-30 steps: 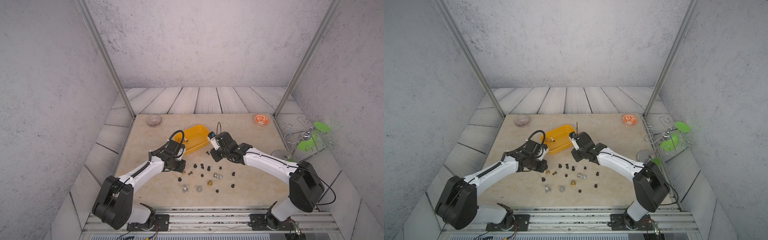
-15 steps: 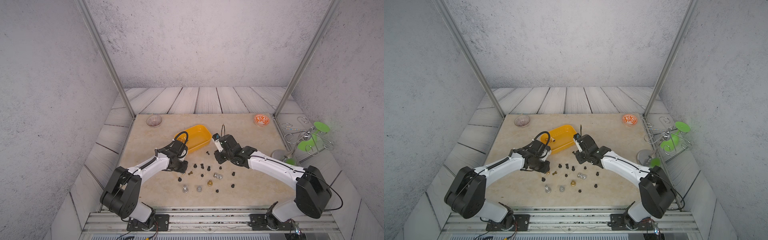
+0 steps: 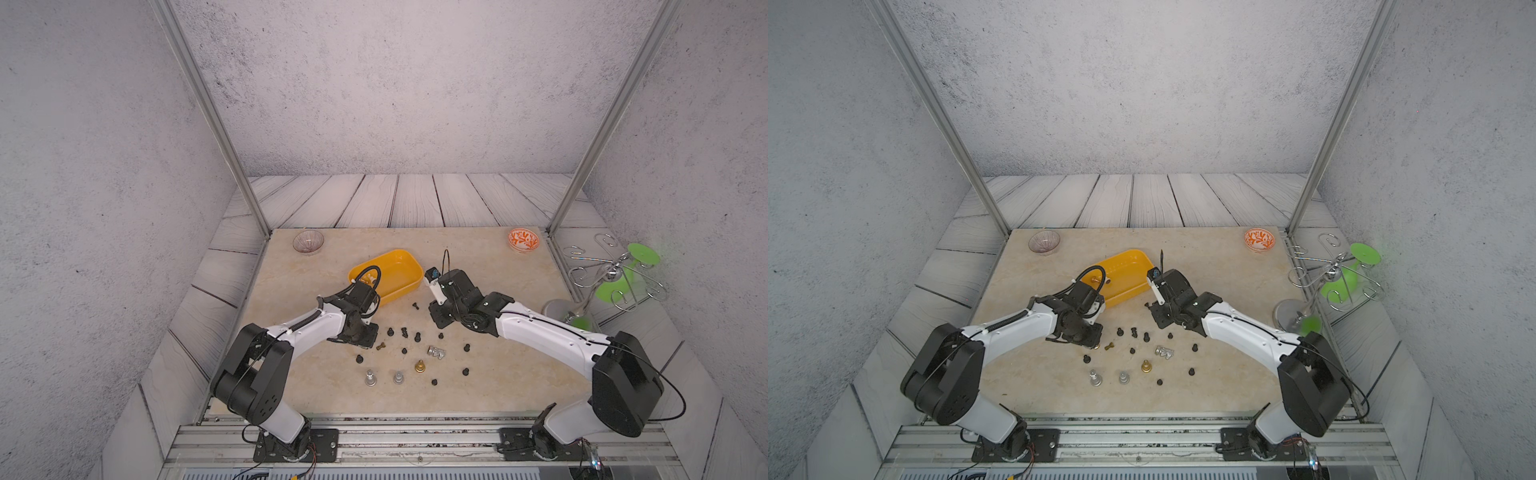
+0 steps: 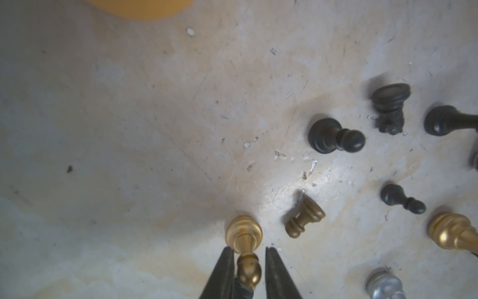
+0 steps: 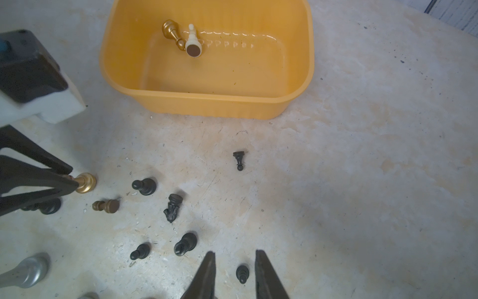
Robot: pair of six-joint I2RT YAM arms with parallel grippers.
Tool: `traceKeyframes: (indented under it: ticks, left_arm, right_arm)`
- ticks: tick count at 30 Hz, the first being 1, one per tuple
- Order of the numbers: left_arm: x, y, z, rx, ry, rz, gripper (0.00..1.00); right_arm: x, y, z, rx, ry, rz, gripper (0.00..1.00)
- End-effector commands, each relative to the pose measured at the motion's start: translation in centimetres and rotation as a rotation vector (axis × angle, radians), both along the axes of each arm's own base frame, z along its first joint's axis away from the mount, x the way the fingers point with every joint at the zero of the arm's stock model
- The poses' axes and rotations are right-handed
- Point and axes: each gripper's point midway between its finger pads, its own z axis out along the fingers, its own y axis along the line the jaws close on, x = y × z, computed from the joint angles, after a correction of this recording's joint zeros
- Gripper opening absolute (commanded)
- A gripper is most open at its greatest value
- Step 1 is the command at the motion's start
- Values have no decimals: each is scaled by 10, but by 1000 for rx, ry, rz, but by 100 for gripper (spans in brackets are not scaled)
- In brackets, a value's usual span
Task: Put the chess pieces into the storage box
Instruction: Pick up the chess piece at the center of the board.
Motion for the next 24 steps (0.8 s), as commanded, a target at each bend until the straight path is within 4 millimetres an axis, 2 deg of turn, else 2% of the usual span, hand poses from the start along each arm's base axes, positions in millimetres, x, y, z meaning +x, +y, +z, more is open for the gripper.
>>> traceKeyframes:
  ticks: [1,7,13,19,24]
  left_arm:
    - [0,-1,0,6,0,0,19]
    - [-1,-2,5,1,-3,-2,13]
    - [9,-9,43,-50,-82,-11,11]
    - [38,-19,93,-80,-213,-3,10]
    - [76,-20,113,-56,-333,6,11]
  right_arm:
    - [1,-1,22,29,-30,-4,29]
    - [-1,-2,22,33,-26,-9,29]
    - [-2,-7,28,23,-38,-13,29]
    - [-5,-11,33,24,-48,-16,29]
    - [-8,-14,36,15,-48,-12,29]
